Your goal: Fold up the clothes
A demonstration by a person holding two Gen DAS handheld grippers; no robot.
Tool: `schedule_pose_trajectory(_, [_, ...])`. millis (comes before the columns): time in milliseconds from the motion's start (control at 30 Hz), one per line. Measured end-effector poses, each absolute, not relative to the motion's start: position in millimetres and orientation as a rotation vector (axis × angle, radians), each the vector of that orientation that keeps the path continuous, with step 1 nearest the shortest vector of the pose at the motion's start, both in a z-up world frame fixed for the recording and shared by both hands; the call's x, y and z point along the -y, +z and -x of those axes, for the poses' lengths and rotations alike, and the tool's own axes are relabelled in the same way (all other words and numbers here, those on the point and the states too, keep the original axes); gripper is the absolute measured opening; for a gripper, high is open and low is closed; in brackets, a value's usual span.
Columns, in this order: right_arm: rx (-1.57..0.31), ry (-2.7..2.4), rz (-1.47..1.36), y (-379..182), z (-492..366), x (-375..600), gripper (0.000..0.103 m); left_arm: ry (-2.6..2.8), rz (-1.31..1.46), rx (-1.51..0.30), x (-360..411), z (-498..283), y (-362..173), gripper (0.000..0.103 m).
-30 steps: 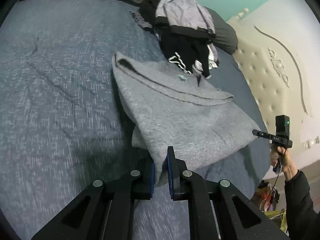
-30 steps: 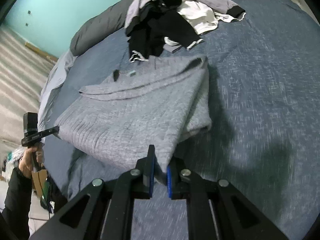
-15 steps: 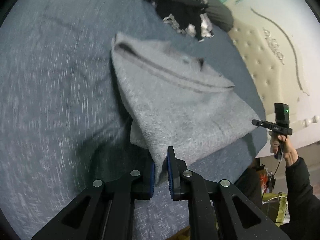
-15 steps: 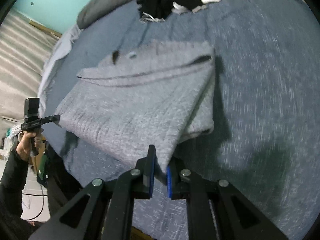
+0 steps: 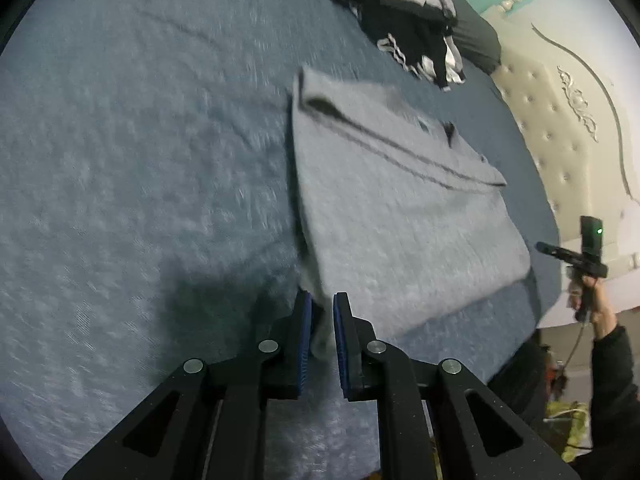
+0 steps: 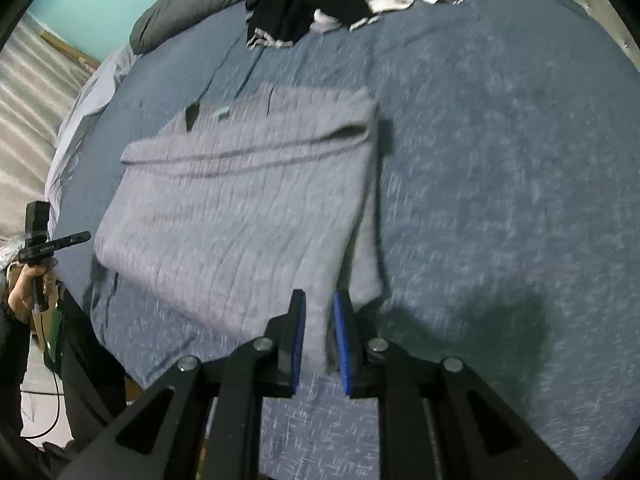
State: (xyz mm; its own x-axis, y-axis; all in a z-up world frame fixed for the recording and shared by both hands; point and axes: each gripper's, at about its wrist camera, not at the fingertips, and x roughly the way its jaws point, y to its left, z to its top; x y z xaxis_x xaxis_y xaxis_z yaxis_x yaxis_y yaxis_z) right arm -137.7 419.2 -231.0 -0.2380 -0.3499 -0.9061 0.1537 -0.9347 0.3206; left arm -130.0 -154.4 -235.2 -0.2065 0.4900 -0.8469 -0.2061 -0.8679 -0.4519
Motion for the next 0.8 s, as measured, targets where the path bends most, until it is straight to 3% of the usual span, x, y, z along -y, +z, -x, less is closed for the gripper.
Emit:
schedule_pose_trajectory(367, [0.174,-2.255,-1.706,-251.2,195.0,-369.1,0.021,2.133,1.556,0.056,74.6,191.2,-248.1,0.012])
schedule_pose_trajectory(800, [0.051,-2.275,-1.793,-303.3,243.1,-364.7,0.022,2.147,1.635,0.069,70.7,247.0,-295.8,0.012])
